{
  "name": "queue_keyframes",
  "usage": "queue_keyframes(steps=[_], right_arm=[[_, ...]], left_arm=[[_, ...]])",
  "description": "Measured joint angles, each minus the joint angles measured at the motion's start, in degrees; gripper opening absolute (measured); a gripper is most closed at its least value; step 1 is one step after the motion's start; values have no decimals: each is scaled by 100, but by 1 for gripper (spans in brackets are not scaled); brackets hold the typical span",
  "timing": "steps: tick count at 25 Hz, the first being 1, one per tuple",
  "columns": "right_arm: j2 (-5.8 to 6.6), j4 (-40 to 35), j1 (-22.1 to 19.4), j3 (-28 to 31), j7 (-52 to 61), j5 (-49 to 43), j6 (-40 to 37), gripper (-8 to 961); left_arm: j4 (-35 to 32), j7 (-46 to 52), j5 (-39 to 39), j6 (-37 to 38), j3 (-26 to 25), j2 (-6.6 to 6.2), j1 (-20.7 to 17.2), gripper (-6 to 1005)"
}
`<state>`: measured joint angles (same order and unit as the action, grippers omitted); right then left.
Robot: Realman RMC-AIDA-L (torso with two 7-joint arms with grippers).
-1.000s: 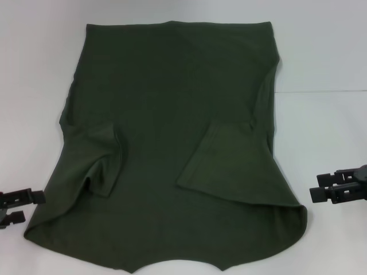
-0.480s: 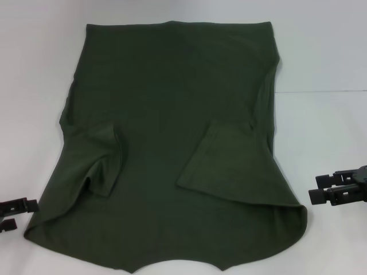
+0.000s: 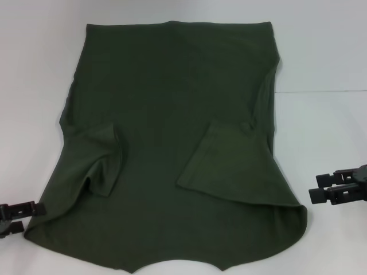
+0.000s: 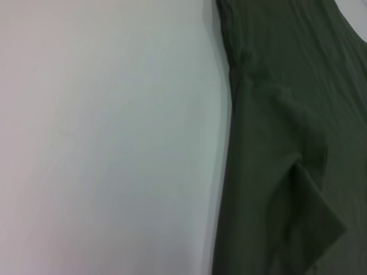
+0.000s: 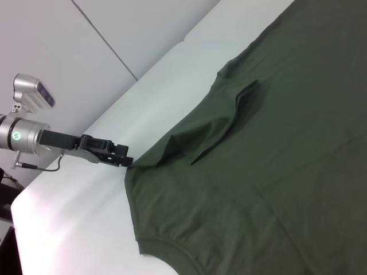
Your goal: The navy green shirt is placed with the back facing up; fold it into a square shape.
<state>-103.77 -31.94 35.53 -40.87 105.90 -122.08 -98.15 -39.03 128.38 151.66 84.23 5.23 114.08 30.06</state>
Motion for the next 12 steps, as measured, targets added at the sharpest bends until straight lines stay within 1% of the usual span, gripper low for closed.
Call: queue_keyframes(steps=[12], right_arm=[[0, 3, 43, 0, 0, 0, -21, 925]], left_arm=[[162, 11, 12, 253, 168, -4, 65, 904]])
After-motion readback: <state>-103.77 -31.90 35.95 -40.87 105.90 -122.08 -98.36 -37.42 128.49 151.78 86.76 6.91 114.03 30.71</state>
